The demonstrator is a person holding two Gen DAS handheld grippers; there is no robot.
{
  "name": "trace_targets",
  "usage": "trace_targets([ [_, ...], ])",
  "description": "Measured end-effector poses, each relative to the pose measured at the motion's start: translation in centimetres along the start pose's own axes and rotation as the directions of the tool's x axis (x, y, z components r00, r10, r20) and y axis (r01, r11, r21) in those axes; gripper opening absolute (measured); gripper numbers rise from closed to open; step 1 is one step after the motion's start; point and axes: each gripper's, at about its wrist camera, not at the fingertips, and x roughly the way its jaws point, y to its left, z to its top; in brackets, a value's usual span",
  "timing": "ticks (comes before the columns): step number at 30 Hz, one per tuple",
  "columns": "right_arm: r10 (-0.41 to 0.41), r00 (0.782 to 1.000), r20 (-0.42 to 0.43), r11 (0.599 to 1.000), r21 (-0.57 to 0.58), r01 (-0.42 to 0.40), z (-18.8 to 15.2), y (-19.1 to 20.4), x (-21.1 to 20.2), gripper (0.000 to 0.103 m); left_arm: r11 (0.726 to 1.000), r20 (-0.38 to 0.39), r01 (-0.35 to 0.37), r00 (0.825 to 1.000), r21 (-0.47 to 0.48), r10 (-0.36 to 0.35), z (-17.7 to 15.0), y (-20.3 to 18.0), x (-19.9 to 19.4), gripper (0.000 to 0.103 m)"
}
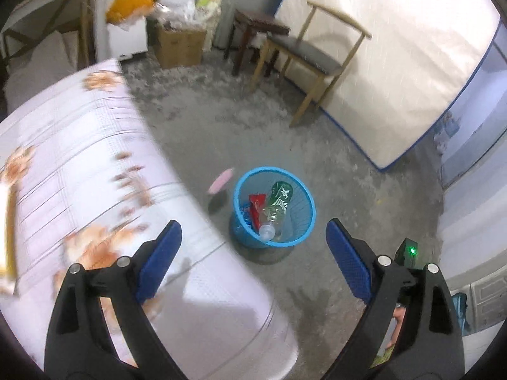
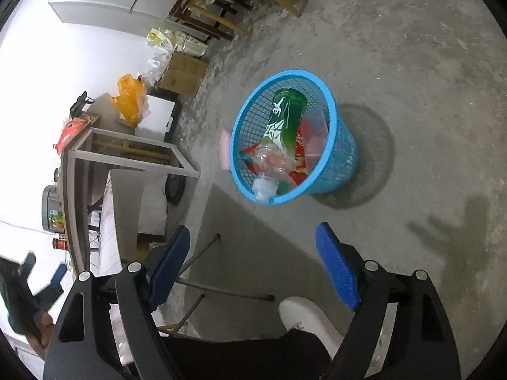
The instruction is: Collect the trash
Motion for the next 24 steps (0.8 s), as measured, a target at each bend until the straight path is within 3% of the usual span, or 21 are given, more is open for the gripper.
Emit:
trace_targets([
  [8,-0.040,0.999,-0.006,0.992,-0.118,0.039,-1.2,3.9,-1.3,0.079,0.996,0.153,-0.066,0.985,-0.065,0.075,-5.3,5.2,-8.7,0.088],
  [13,-0.099,0.993,-0.062,0.942,-0.327,0.073,1.1,11.6,2.3,0.079,0.989,0.208,-0.115,0.969,-0.094,0.132,-6.8,8.4,-11.7,0.088],
  [17,-0.134,0.971,-0.196,0.903,-0.428,0.038,4.2,18.8,10.3,0.079,0.988,0.245,-0.119,0.959,-0.098,0.140,-6.4,10.5,-12.5,0.088],
  [20,-0.163,0.945,-0.284,0.892,-0.452,0.018,6.0,22.1,17.6,0.086,0.986,0.268,-0.108,0.953,-0.130,0.139,-5.8,12.2,-12.4,0.088],
  [23,-0.281,0.906,-0.317,0.888,-0.445,0.120,8.2,23.8,26.8,0.086,0.982,0.281,-0.082,0.951,-0.168,0.127,-4.6,14.1,-12.3,0.088],
  [24,-0.302,0.883,-0.361,0.893,-0.430,0.130,9.0,23.8,30.7,0.088,0.981,0.286,-0.074,0.950,-0.179,0.124,-4.3,14.7,-12.4,0.089],
])
